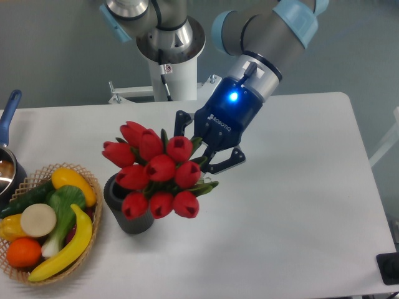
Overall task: Insert the flowers into the vase
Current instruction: 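Lift the red tulip bunch out of the grey vase with the gripper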
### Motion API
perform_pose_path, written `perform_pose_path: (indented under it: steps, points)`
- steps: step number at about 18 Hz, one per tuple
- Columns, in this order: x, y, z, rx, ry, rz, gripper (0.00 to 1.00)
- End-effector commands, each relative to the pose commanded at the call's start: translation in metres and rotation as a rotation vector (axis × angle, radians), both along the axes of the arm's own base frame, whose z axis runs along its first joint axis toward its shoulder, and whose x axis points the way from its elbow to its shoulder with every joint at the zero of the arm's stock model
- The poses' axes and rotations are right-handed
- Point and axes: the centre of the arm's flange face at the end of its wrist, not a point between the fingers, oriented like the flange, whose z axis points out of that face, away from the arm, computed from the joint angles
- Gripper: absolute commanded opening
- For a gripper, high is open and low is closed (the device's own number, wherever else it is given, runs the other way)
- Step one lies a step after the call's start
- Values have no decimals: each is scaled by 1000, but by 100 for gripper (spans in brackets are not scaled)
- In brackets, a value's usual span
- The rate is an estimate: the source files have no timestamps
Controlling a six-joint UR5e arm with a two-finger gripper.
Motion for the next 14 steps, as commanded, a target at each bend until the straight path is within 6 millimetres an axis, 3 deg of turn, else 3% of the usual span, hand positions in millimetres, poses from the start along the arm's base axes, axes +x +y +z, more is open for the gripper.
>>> perform_pose_path:
  steps: [14]
  points:
    - [33, 21, 6, -5, -28, -47, 28]
